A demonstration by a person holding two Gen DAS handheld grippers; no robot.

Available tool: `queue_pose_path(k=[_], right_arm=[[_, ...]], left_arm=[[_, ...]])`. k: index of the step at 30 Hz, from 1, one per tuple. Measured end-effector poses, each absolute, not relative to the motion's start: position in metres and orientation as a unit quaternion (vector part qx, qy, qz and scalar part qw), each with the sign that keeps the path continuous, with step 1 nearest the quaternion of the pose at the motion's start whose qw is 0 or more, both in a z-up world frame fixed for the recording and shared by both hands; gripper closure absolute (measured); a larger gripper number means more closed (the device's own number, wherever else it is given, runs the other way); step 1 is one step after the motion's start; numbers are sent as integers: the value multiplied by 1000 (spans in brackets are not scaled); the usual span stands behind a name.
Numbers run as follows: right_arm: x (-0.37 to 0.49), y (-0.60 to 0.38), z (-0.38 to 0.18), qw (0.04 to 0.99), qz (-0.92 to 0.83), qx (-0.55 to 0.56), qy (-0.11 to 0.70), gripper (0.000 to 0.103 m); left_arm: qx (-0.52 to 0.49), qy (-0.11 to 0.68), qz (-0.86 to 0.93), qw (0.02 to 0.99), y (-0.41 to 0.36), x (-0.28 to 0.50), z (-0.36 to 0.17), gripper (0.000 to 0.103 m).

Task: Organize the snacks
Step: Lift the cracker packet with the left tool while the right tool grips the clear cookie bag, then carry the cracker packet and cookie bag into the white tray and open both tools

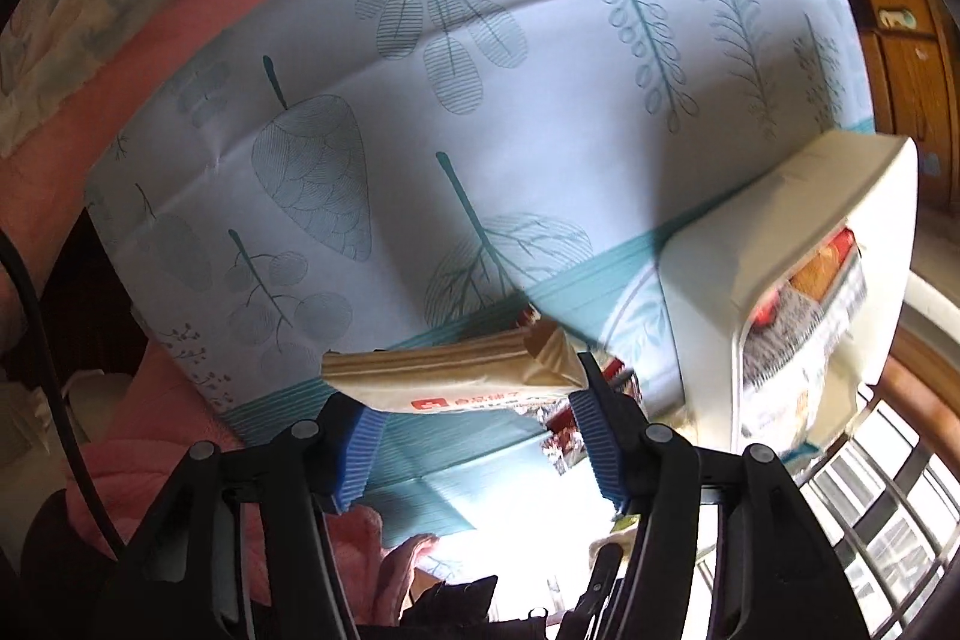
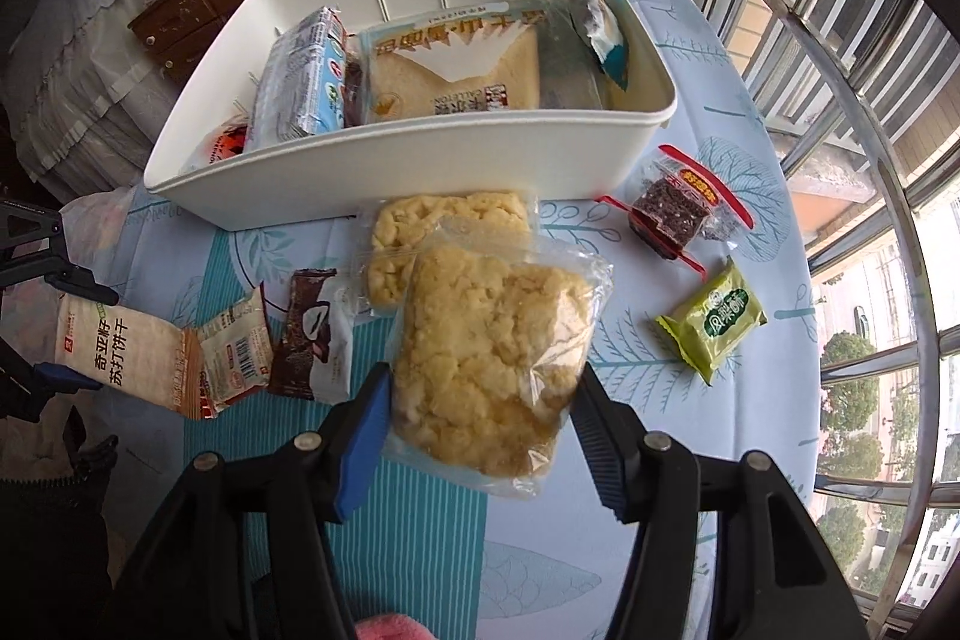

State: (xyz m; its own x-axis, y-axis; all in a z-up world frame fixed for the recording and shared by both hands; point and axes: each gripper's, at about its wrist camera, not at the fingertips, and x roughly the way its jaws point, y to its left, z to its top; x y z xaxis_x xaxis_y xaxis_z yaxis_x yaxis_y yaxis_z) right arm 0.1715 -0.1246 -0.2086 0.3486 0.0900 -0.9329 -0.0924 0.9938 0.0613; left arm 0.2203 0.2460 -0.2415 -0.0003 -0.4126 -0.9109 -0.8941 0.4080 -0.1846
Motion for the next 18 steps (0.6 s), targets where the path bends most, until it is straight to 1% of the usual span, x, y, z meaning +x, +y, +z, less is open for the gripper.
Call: queue_pose_path(k=[9,18], right_arm=[[181,-98,-186,844,93,-14,529,44],[188,-86,-155,871,110,-29,478,44]], left_arm=[[-446,682,185,550,214,215,-193,46],[-390,683,134,602,193,238,-139,46]])
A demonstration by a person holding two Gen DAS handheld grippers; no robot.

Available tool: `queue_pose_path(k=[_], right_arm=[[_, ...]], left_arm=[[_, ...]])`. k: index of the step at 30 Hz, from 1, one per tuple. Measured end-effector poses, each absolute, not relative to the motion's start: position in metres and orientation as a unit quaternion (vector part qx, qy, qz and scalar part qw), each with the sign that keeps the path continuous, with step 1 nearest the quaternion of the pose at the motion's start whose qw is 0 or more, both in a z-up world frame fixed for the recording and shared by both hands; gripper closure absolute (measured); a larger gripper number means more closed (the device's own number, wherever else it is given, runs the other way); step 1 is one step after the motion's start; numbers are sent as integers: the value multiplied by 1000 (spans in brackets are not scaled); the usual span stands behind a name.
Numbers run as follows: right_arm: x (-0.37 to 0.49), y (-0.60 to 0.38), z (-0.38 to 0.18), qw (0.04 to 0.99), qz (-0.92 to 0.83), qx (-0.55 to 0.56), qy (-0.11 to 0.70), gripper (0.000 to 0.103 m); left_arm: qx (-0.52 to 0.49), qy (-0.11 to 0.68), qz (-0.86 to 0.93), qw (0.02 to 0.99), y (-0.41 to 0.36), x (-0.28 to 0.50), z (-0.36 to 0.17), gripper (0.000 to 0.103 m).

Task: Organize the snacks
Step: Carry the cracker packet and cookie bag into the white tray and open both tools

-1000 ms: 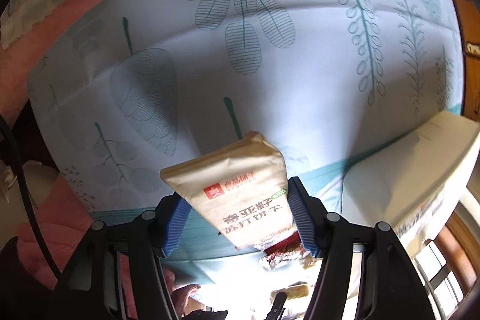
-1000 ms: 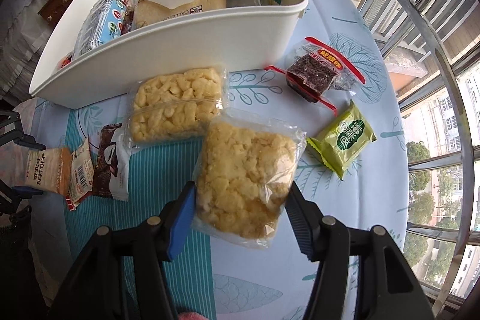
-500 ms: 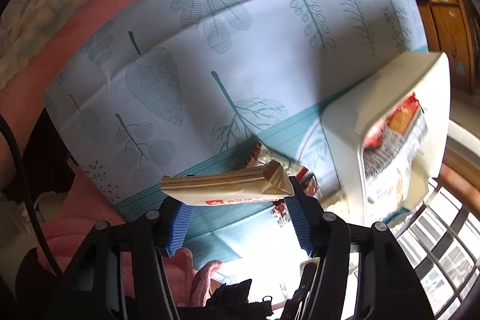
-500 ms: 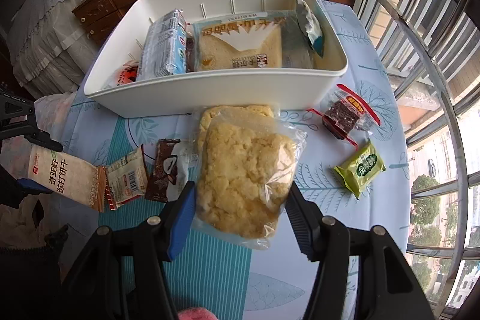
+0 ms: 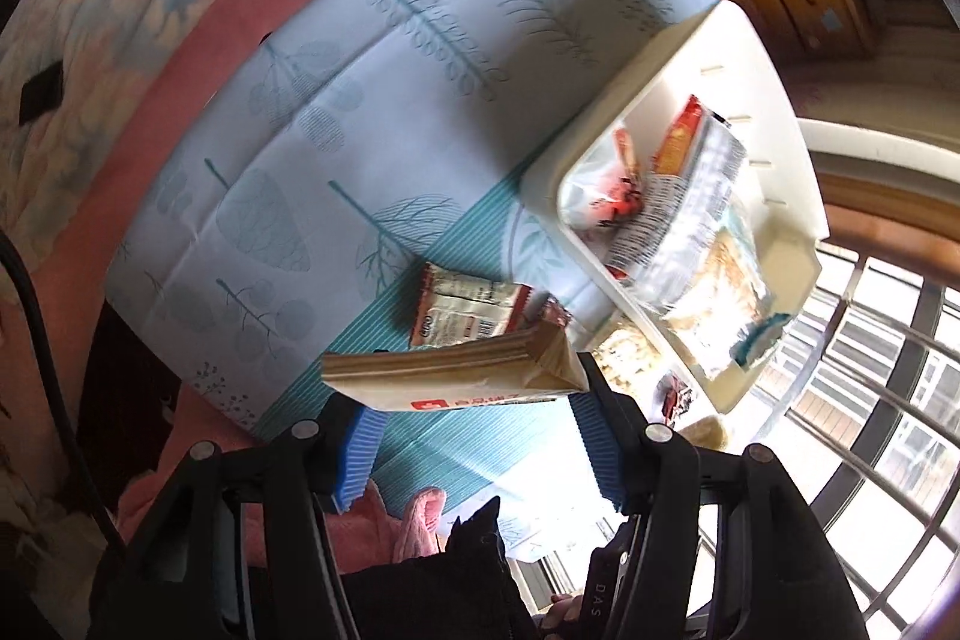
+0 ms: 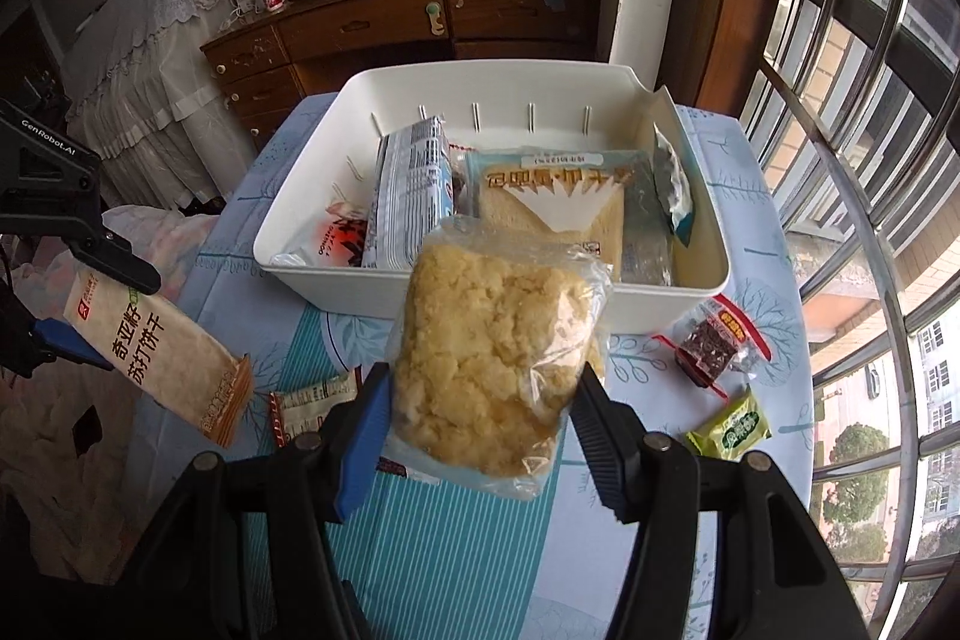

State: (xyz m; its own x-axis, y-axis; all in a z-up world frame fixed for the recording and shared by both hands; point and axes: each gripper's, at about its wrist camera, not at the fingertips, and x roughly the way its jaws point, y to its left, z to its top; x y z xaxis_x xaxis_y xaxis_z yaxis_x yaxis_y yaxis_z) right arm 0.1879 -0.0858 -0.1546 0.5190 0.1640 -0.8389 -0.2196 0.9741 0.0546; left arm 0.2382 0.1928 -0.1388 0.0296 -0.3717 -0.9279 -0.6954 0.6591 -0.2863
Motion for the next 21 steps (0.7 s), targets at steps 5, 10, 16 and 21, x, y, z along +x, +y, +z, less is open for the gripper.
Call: queue_pose_path(k=[5,10,16,21], right_arm=[[197,-87,-141,888,112,-38,445,44],[207,-88,-134,898,114,-42,424,44],[220,-92,-133,909,112,-52,399,44],[232,-95,-138,915,110,-61,384,44]], left_arm=[[-348,681,114,634,175,257,-113,46],[-295,672,106,671,157,275,-88,46],[-242,657,91,709,136,293,-76,46],[-189,634,75,746,117,304,-77,46]])
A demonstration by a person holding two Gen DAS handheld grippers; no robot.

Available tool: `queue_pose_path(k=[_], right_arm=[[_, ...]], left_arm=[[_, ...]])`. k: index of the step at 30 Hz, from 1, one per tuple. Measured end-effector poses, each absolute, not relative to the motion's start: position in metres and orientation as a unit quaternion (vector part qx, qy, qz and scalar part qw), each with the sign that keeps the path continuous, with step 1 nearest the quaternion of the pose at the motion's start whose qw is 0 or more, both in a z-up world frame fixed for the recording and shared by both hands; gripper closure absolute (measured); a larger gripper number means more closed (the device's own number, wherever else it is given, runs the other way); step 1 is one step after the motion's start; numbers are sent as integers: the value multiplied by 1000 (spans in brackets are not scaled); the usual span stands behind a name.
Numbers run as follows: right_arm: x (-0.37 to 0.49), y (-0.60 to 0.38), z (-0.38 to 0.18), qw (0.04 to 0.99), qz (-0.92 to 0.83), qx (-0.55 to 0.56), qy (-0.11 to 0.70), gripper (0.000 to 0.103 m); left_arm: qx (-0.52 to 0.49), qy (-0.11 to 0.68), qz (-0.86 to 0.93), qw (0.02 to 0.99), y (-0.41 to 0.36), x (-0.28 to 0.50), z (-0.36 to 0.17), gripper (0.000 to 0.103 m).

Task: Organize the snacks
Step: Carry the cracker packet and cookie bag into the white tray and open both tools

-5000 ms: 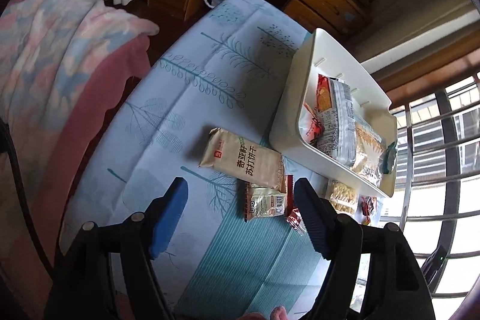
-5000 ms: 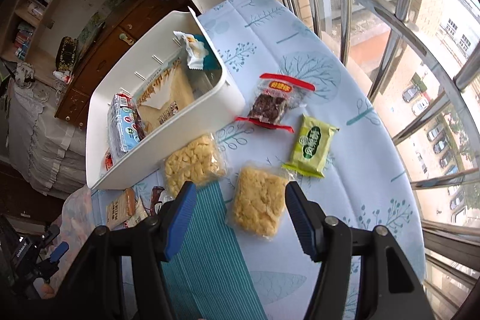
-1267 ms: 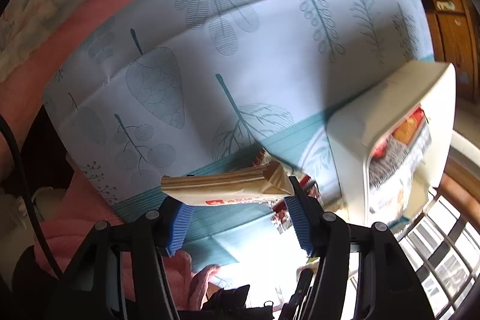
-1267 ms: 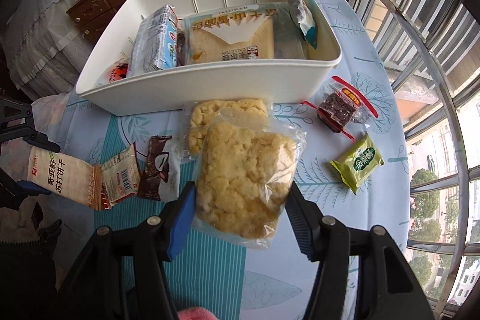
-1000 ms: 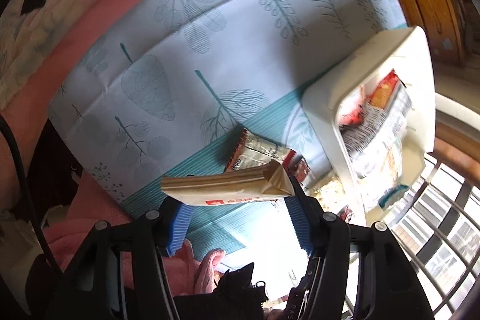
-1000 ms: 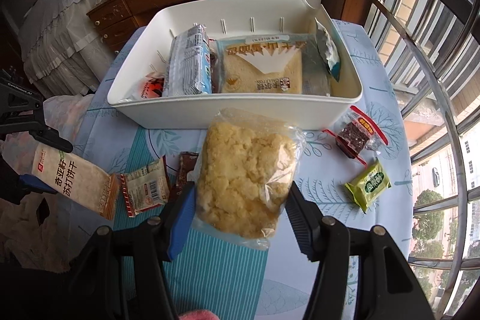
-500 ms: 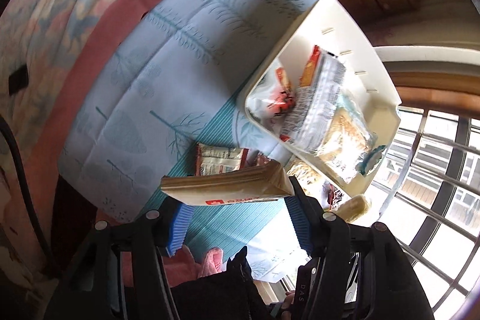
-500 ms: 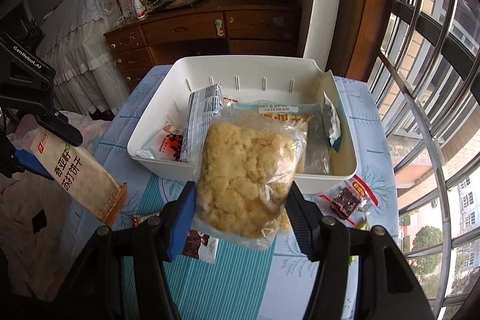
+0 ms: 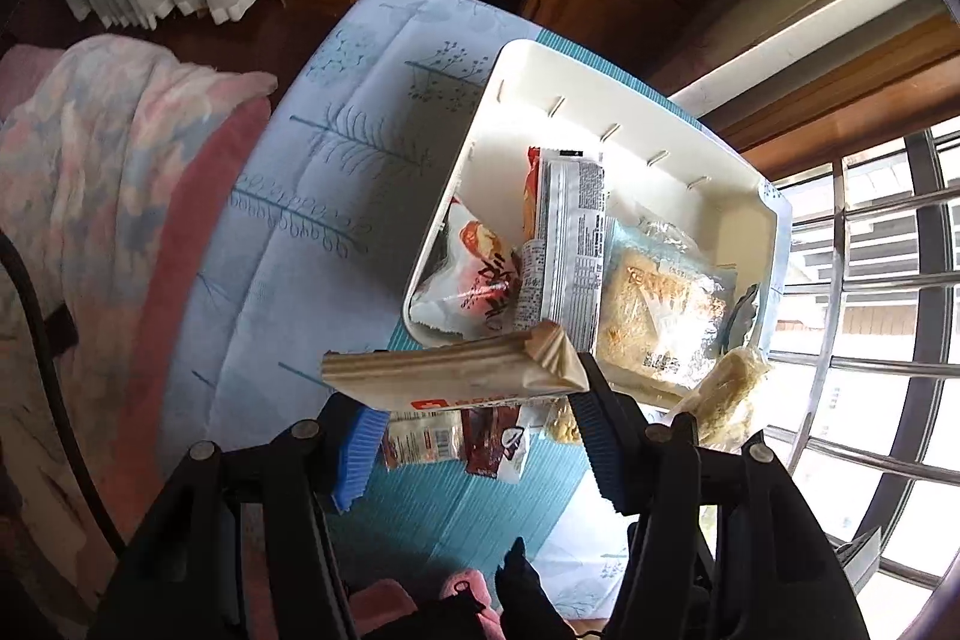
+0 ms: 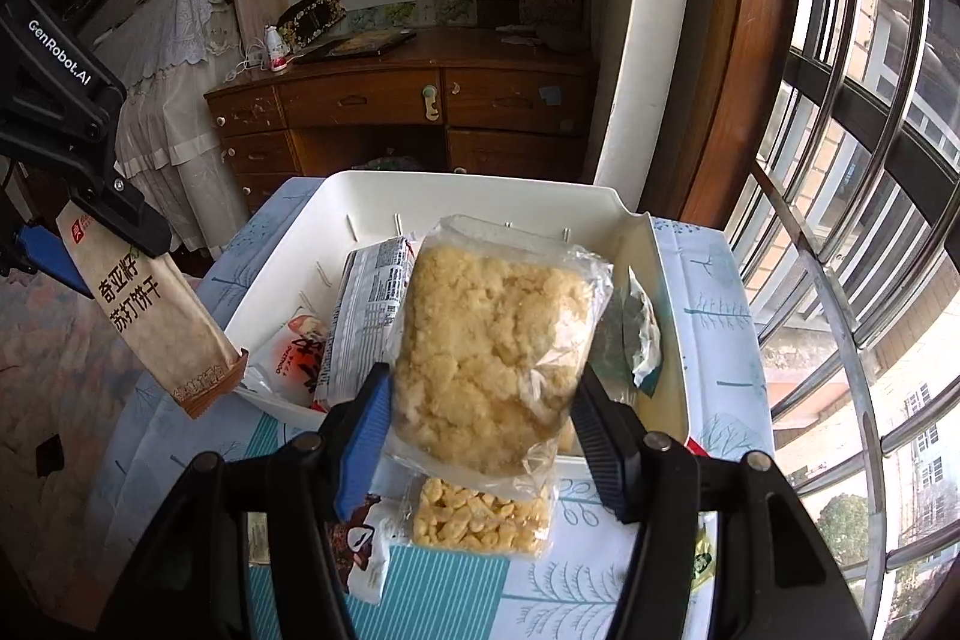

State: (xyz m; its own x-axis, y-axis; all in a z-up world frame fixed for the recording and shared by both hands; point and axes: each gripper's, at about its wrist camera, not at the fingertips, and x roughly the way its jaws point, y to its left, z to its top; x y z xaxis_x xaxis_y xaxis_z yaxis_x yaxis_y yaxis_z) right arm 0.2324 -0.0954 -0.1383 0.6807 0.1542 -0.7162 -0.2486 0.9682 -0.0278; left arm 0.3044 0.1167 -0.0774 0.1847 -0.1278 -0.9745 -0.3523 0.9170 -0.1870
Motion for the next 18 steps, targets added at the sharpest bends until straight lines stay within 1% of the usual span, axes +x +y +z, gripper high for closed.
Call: queue_pose_path(k=[7,12,16,18], right_arm=[[253,-97,-155,913,115,-72,385,44],[266,-97,-169,911,115,-81,389,44],[271,-98,-178,910,114,-81,389,43],[272,-97,-182,912,114,-81,386,43]], left_arm=[[-108,612,49,782,93,321,-96,46],[-74,597,41,798,81,332,-114,45],[-67,589,27,805,77,339,-124,45],[-53,579,28,813,75,343,-126,42]])
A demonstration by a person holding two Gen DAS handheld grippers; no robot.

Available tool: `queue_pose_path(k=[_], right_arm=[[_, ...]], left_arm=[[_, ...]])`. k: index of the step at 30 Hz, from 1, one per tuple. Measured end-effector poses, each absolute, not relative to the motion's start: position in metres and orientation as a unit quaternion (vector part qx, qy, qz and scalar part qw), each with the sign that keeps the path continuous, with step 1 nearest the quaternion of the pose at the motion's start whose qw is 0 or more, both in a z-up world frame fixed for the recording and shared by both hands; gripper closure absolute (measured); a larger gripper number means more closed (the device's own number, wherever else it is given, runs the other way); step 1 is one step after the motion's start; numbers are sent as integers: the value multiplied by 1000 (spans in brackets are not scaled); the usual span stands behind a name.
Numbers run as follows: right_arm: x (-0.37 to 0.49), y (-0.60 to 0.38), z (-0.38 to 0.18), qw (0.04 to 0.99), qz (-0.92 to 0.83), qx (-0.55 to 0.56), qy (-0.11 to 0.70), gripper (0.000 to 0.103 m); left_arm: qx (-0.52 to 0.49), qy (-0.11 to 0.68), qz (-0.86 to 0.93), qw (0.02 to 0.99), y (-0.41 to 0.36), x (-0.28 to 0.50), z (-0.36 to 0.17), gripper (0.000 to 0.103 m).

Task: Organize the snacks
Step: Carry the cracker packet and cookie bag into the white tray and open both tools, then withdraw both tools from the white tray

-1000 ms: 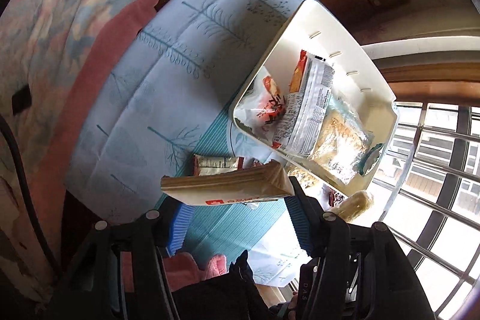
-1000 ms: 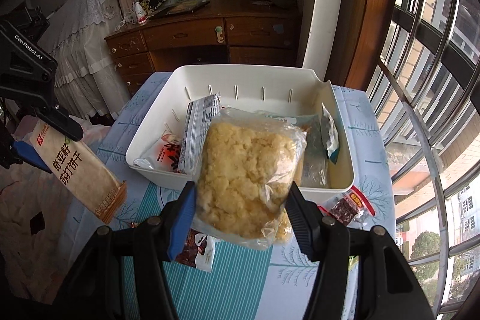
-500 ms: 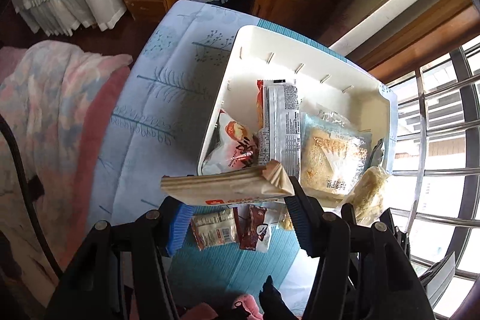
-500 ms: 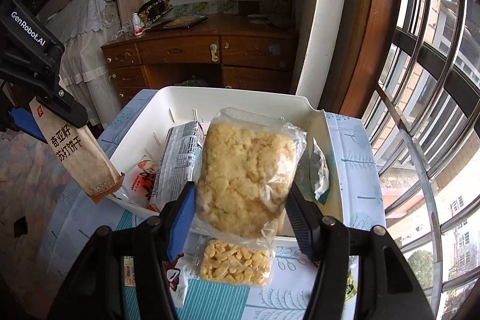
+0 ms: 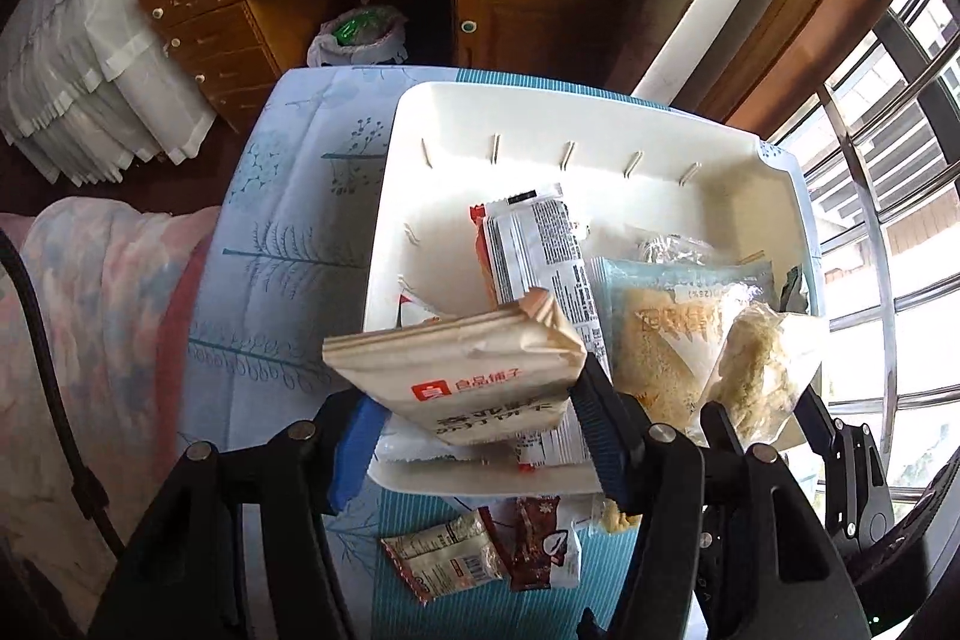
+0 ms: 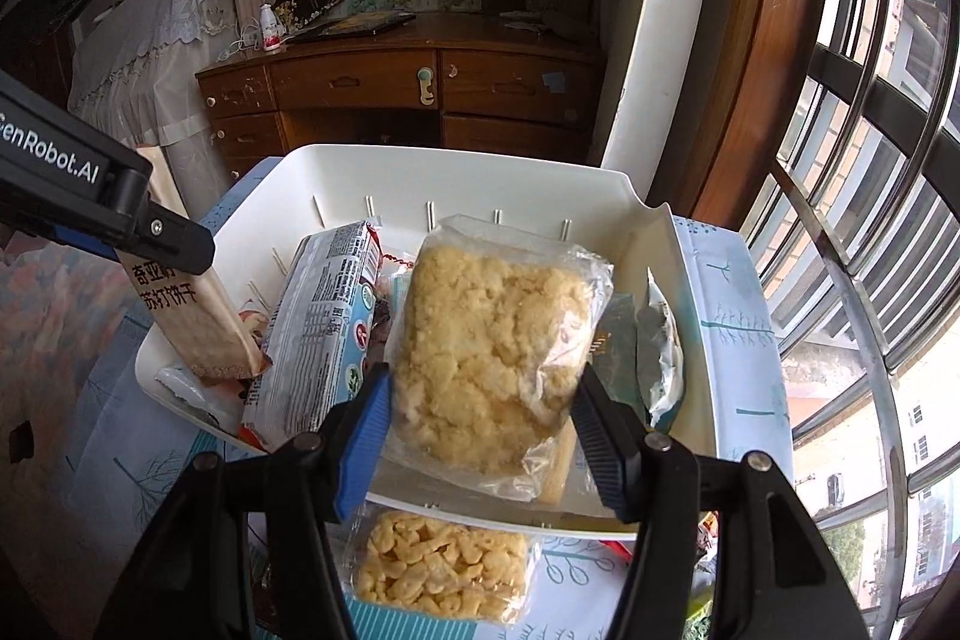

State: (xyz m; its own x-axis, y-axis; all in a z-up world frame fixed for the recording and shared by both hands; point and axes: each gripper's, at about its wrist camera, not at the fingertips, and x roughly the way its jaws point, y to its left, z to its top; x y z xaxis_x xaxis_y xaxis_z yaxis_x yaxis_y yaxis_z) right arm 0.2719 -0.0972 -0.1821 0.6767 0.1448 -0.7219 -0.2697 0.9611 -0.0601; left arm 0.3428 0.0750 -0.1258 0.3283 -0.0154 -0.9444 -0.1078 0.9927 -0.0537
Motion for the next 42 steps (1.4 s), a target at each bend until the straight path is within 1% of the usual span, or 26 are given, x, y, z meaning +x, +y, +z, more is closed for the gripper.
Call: queue_pose_path(k=[2,4,5,16,23,32,34,38,42], right_arm=[[273,-98,-187,913,112,-81,384,43],[276,-99,-191,913,106,-77,387,43],[277,-100,-192,913,105,-73,388,43],[277,-106,-187,918,89,-55,382,42],[261,-107,-161,923,89,-59,370,42],[231,-110,-124,930,88,-56,352,42],[225,-113,-118,931,89,-46,350,42],[216,-120,-115,926,97,-10,364,43],[208,-128,-121,920,91,18,380,43]], left_arm=[[-45,572,30,818,74,346,-127,39],[-48,566,30,822,75,349,-128,32],[-52,563,29,824,76,349,-128,31],[-69,546,-1,835,75,335,-113,31],[-77,533,-31,842,74,307,-88,31],[-94,490,-63,864,87,261,-50,30],[-95,480,-65,870,92,252,-45,30],[-92,462,-65,880,102,234,-37,25],[-86,450,-65,886,113,219,-34,25]])
